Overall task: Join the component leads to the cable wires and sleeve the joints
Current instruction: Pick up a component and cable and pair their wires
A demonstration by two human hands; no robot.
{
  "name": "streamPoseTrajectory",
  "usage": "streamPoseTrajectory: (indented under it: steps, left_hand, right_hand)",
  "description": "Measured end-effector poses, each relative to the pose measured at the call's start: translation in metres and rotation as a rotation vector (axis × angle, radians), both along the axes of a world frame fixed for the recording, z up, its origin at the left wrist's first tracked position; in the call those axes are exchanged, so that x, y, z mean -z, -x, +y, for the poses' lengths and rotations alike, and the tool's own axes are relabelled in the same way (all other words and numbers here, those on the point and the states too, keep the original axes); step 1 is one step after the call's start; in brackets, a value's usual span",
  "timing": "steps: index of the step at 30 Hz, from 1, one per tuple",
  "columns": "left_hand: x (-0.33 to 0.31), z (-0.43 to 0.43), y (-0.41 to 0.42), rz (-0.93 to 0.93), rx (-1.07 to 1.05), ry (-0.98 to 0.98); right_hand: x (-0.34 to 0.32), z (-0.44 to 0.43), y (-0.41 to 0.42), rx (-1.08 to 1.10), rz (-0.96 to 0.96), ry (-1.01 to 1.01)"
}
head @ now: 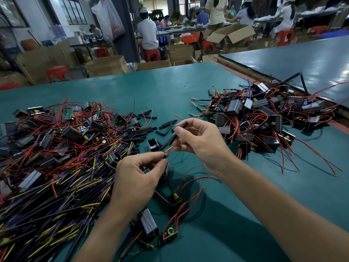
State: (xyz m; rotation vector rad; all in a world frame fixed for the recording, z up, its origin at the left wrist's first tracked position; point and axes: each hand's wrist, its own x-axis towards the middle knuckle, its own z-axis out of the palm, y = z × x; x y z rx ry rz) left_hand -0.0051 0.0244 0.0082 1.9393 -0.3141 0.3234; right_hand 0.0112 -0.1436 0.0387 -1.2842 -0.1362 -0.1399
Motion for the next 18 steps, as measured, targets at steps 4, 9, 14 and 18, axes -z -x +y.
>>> streamPoseTrajectory:
  steps: [4,9,14,18]
  left_hand:
    - [-0.0004,0.0009,0.0021,-0.008,-0.008,0.005]
    - [-0.0015,0.0008,0.0022,-0.012,-0.014,0.005]
    - [-0.0018,0.0000,0.0023,-0.001,-0.006,0.008]
    - [-0.0010,-0.0002,0.0009,-0.011,-0.014,0.005]
  right_hand:
    - [0.0016,0.0034,0.0023,-0.048,0.008,0.033]
    - [0.0012,0.0041,0.0016,-0.017,-0.006,0.025]
    - [0.0011,0.0009,0.0007,-0.009,0.004,0.008]
    - [0.0041,0.0048,0.0016,-0.064,0.010,0.017]
